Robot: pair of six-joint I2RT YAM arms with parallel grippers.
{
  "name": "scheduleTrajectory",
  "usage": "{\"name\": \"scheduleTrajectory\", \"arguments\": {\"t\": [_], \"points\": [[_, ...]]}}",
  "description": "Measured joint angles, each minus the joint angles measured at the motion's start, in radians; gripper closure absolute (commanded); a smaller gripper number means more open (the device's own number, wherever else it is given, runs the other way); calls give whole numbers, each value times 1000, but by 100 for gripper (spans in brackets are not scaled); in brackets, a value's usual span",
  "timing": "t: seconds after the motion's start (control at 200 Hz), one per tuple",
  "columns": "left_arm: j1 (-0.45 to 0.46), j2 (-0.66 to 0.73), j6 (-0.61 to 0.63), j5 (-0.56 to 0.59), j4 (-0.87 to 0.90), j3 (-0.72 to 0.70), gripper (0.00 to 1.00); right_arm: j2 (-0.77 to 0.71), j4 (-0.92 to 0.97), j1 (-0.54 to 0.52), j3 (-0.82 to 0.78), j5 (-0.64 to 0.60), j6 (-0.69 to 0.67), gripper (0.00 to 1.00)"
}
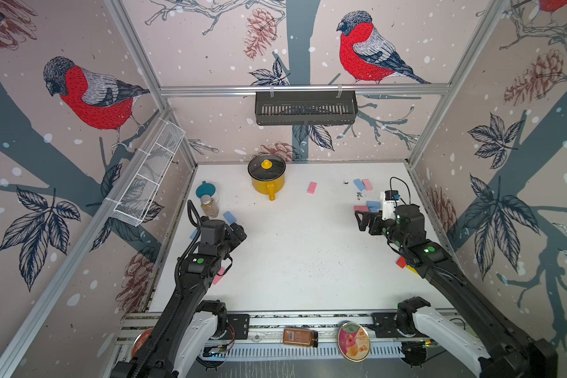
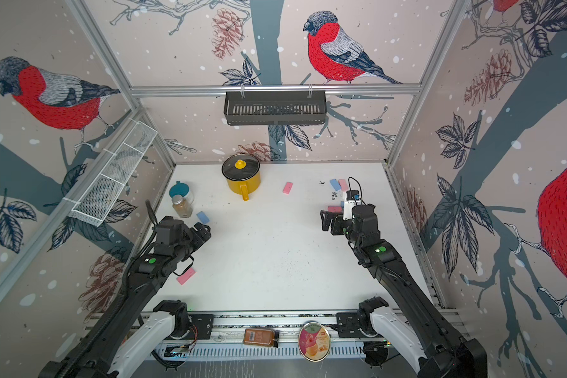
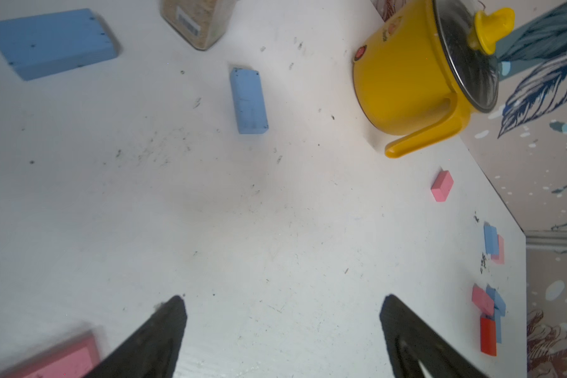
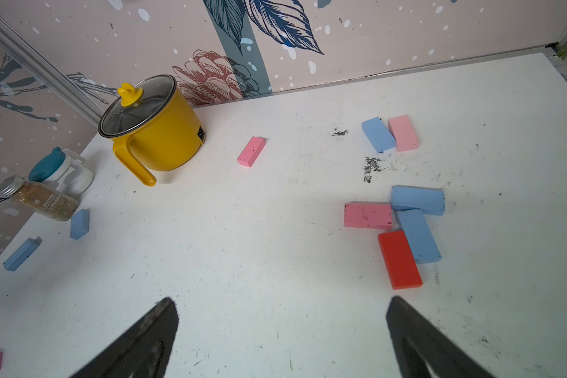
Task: Assemble the letter t with building blocks
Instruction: Pick up the building block from the center of the board.
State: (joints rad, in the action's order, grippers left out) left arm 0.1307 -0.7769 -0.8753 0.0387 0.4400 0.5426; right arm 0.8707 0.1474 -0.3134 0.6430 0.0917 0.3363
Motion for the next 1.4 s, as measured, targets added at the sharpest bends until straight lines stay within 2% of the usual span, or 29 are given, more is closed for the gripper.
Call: {"name": "scheduleTrajectory", "arguments": {"t": [0.18,0.365,0.625,0.745,0.895,1.161,1.401], "points": [[-2,45,-127,58,165,-20,10,-35,-5,0,-16,23,0,0],[-3,88,-279,21,280,-87,10,-46,-28,0,-26,63,0,0],[-9,54,-406,13,323,-114,9,-44,-40,-1,-33,92,0,0],[-26,16,-422,15,321,-127,9,-46,-44,-1,-36,102,0,0],[-90,-8,-424,17,303,-152,9,-46,-44,-1,-36,109,0,0],[-135,-43,-372,58,221,-174,11,-45,-44,-3,-36,109,0,0],[-141,-68,-318,97,132,-173,20,-45,-44,-6,-36,109,0,0]]}}
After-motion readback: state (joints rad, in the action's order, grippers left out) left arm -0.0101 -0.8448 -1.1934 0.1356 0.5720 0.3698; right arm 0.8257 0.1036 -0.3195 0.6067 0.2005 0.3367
